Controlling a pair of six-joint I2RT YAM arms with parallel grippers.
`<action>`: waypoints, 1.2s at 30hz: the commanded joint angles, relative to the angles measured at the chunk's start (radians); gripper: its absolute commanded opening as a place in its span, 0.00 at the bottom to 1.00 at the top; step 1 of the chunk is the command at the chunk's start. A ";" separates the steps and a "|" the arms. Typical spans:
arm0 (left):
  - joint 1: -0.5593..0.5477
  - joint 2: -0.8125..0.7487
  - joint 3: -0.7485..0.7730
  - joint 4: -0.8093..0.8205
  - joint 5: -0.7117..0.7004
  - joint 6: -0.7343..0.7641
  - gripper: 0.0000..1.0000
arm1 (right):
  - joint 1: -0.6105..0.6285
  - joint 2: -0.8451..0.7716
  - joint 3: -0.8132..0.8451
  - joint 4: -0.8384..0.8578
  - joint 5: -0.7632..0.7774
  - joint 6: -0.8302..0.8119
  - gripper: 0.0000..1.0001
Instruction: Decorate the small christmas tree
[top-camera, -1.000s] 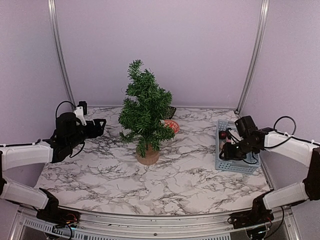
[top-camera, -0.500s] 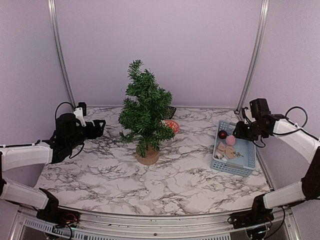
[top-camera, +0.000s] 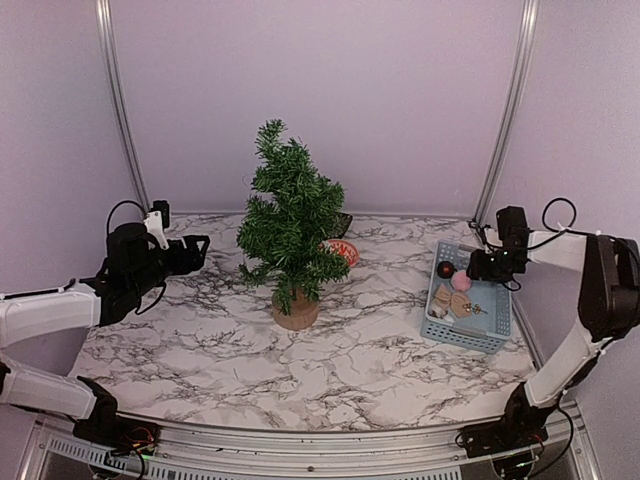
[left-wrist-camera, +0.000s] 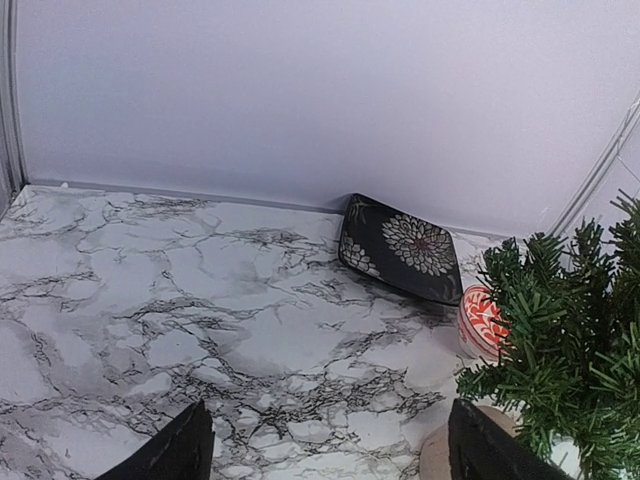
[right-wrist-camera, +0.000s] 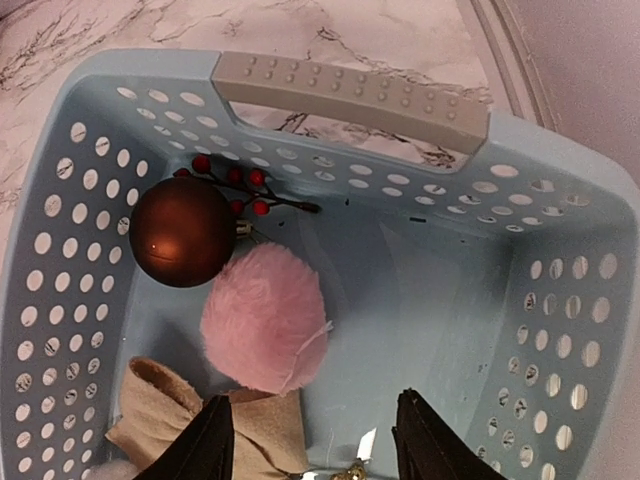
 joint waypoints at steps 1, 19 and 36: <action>0.005 0.021 0.050 -0.020 0.035 -0.015 0.81 | -0.004 0.076 0.038 0.086 -0.017 -0.022 0.53; 0.005 0.045 0.067 -0.022 0.053 -0.011 0.81 | -0.028 0.117 0.039 0.153 -0.084 0.009 0.10; 0.005 0.045 0.071 -0.025 0.061 -0.020 0.80 | -0.042 -0.013 0.026 0.133 -0.145 0.015 0.00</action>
